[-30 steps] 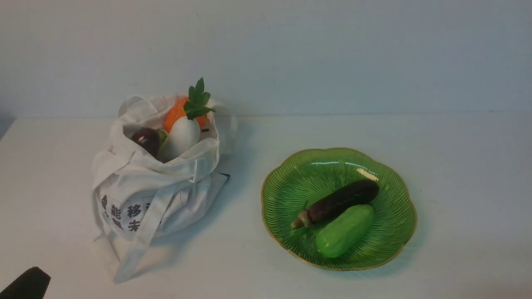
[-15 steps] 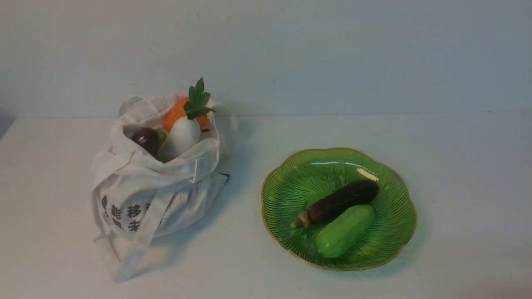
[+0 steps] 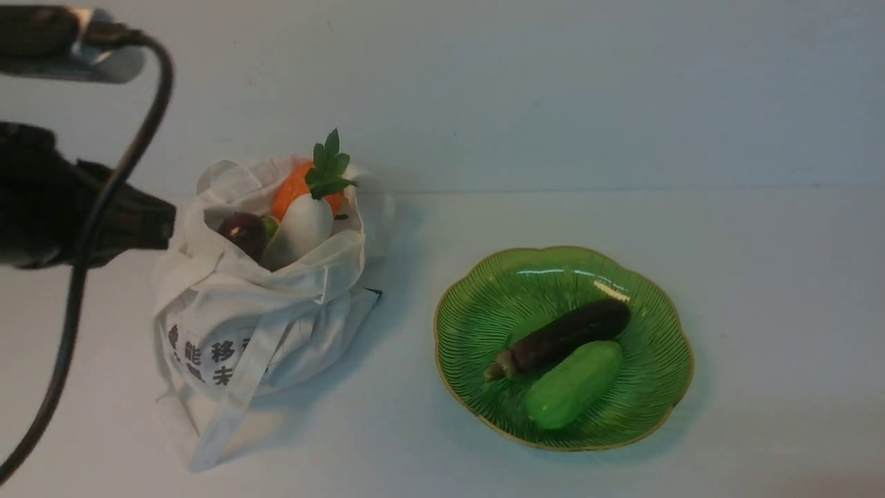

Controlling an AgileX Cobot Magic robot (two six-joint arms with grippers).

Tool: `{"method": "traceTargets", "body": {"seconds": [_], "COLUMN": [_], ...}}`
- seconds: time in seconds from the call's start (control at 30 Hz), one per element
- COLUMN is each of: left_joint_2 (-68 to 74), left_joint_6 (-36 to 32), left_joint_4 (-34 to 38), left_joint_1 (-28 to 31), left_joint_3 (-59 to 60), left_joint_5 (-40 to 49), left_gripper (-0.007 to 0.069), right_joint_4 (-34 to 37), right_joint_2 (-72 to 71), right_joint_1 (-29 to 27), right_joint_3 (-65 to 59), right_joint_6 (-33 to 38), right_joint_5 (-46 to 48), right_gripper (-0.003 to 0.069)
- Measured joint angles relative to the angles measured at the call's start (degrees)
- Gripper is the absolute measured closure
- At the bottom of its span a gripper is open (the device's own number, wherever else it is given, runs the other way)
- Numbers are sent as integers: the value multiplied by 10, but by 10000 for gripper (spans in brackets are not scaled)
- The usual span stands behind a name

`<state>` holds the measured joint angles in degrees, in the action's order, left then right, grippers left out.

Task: Take vegetables from cloth bag on white table place on plate.
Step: 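Reach the gripper into the cloth bag toward the vegetables inside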

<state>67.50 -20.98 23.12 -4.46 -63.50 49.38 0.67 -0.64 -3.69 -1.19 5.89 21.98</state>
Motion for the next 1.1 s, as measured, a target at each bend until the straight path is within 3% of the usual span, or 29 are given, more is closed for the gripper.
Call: {"method": "traceTargets", "body": {"seconds": [0.23, 0.43, 0.53, 0.67, 0.83, 0.87, 0.97, 1.1], "left_joint_2": [210, 301, 342, 364, 397, 398, 425, 451], "left_joint_6": [-35, -70, -122, -152, -210, -212, -248, -266], "left_joint_4": [-1, -1, -1, 8, 50, 52, 93, 119], "left_joint_1": [0, 0, 0, 0, 0, 0, 0, 0], "left_joint_3": [-148, -216, -234, -234, -237, -237, -238, -238], "left_joint_5": [50, 59, 55, 31, -37, -39, -64, -80], "left_gripper": [629, 629, 606, 526, 249, 238, 99, 44], "right_joint_4": [0, 0, 0, 0, 0, 0, 0, 0], "right_joint_2": [0, 0, 0, 0, 0, 0, 0, 0], "right_joint_1": [0, 0, 0, 0, 0, 0, 0, 0], "right_joint_3": [0, 0, 0, 0, 0, 0, 0, 0], "right_joint_6": [0, 0, 0, 0, 0, 0, 0, 0], "right_joint_5": [0, 0, 0, 0, 0, 0, 0, 0], "right_gripper": [673, 673, 673, 673, 673, 673, 673, 673]}}
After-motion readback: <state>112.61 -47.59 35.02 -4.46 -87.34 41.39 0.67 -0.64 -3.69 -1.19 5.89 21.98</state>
